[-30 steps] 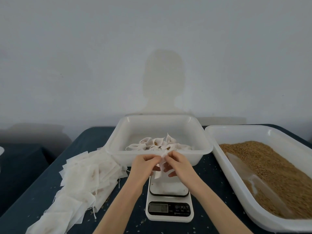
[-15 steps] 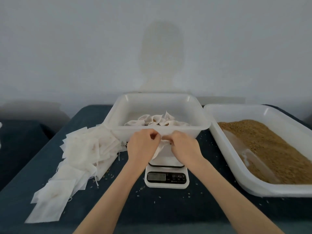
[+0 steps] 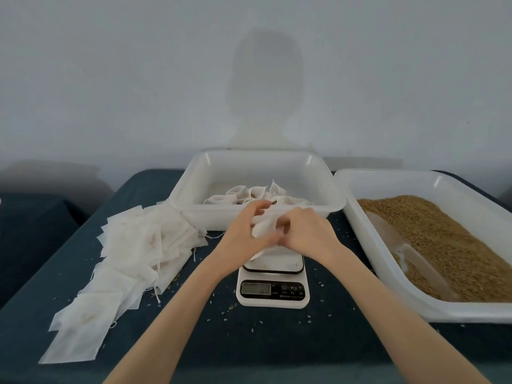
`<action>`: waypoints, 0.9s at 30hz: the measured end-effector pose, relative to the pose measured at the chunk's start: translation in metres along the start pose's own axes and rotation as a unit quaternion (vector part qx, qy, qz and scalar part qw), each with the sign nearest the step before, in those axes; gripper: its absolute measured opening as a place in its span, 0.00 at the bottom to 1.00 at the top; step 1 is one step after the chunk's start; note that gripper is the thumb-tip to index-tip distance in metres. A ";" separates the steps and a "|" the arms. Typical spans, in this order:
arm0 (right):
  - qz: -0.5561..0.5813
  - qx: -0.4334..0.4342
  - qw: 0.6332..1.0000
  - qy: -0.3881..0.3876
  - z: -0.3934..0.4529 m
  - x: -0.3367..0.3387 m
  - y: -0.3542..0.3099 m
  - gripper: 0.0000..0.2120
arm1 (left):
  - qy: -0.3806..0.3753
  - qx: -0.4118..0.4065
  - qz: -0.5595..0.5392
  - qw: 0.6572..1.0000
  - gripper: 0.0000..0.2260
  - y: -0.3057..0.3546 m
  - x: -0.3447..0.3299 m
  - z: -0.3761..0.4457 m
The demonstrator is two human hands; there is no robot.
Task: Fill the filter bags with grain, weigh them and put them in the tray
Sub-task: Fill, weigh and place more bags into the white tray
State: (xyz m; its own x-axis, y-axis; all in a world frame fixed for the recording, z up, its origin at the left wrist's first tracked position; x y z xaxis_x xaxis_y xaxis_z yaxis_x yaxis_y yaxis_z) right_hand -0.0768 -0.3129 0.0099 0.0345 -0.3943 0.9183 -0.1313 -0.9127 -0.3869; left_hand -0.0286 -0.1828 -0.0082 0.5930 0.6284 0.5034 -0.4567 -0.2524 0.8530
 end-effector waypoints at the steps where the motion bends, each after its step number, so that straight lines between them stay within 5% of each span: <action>1: 0.011 0.004 1.000 -0.005 0.000 0.002 0.000 0.05 | -0.052 0.010 0.006 0.999 0.33 -0.004 -0.004 0.000; 4: 0.054 0.016 0.998 -0.018 -0.001 0.007 0.000 0.10 | -0.108 0.028 0.065 0.992 0.45 -0.014 -0.012 0.001; 11: -0.032 0.033 0.999 -0.014 -0.010 0.018 0.002 0.09 | -0.037 0.032 0.009 0.999 0.14 -0.030 -0.006 0.008; 14: -0.024 0.056 0.998 -0.028 -0.013 0.021 0.000 0.16 | -0.048 0.037 0.014 0.998 0.16 -0.032 -0.009 0.012; 21: 0.120 0.118 0.985 -0.024 -0.015 0.027 0.015 0.03 | -0.044 0.006 -0.011 0.999 0.11 -0.034 -0.010 0.012; 27: 0.123 0.005 0.988 0.098 -0.039 0.075 0.092 0.04 | -0.031 0.001 -0.008 0.999 0.09 -0.033 -0.012 0.016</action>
State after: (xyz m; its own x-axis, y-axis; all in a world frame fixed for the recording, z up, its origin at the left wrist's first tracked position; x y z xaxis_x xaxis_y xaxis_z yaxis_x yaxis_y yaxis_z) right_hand -0.1246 -0.4225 0.0458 -0.1897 -0.5763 0.7949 -0.1019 -0.7937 -0.5998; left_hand -0.0102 -0.1941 -0.0404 0.6407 0.5855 0.4966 -0.4453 -0.2435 0.8616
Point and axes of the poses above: each hand's wrist, its own z-axis towards the middle knuckle, its own x-axis out of the back of the hand, y = z × x, the point moved 4 cm from there along z, towards the middle knuckle, and after that the axes turned 12 degrees about -y, right-handed, at the moved point
